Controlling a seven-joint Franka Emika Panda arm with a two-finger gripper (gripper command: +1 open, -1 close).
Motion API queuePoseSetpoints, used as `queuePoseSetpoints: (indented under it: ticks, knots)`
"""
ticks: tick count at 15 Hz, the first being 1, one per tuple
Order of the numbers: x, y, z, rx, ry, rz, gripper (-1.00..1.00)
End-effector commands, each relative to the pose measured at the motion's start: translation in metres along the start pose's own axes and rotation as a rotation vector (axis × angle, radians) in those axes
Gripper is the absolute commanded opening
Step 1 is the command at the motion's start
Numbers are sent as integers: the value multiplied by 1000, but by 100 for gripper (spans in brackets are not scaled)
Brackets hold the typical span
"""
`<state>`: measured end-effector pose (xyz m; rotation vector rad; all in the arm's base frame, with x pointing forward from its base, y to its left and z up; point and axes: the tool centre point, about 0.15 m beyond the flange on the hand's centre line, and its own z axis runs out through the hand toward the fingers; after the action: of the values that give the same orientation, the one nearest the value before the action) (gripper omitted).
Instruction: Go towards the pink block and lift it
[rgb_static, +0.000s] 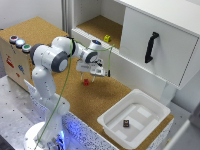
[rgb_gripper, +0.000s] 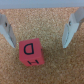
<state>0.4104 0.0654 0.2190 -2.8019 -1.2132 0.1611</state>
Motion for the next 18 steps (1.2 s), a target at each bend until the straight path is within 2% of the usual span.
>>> queuePoseSetpoints:
  ticks: [1,11,12,18]
  knots:
    - [-25,-20,8,-60,11,24,100]
    - [-32,-20,6,-88,39,37,100]
    - [-33,-20,7,-87,39,38,-100]
    - [-28,-12,18,-78,47,50,-100]
